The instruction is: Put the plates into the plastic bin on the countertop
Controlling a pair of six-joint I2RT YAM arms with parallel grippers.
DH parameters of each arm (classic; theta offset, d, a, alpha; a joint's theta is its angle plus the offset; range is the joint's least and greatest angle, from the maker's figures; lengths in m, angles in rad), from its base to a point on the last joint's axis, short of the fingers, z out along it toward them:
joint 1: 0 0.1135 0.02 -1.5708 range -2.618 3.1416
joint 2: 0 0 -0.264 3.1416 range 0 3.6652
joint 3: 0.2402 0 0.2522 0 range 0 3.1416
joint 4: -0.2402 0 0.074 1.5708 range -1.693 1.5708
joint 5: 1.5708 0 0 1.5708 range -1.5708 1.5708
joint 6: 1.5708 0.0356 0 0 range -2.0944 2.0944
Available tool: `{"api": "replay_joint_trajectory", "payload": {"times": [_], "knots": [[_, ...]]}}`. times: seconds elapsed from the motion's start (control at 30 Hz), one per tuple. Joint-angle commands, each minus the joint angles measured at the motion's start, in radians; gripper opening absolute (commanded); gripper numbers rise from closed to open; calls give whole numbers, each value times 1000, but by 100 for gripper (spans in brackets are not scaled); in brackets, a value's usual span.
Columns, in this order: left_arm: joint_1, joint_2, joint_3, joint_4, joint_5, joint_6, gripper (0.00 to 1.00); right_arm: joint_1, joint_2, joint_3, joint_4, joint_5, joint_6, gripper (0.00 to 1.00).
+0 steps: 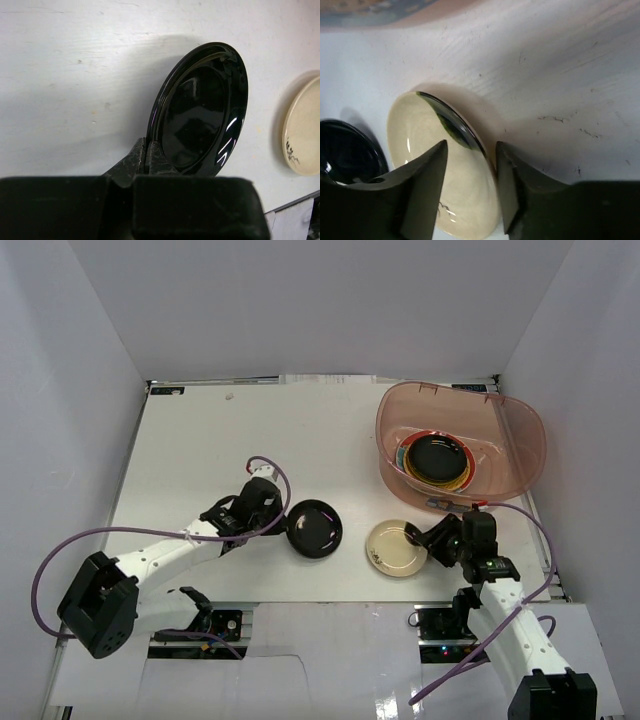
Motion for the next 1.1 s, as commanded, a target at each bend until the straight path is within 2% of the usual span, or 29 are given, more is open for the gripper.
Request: {"api": "replay_joint_trajectory", "payload": {"times": [0.0,0.03,0.17,0.2,0.3,0.47,0.57,0.77,1.0,1.07], "knots": [[45,-57,-10,5,21,-22,0,10,36,-35,-124,-57,-85,47],[61,-71,-13,10,43,-24,0,11,45,-34,-118,-61,-91,41],[107,-96,-36,45,110,-45,0,19,50,-34,-106,-77,-107,30],[123,-99,-41,50,150,-45,0,20,52,-34,-104,-80,-110,22],[163,-105,-53,68,212,-53,0,36,64,-34,-91,-106,-119,8],[232,-157,-61,82,268,-64,0,127,27,32,-90,-100,-93,8],[264,-185,-61,74,271,-65,0,213,-14,156,-123,-35,-81,8],[338,-246,-85,71,261,-84,0,338,19,389,-117,-2,-78,8],[355,-248,-56,65,278,-78,0,378,162,669,21,109,-156,8],[353,-242,-47,79,307,-81,0,376,235,756,52,250,-217,8]]}}
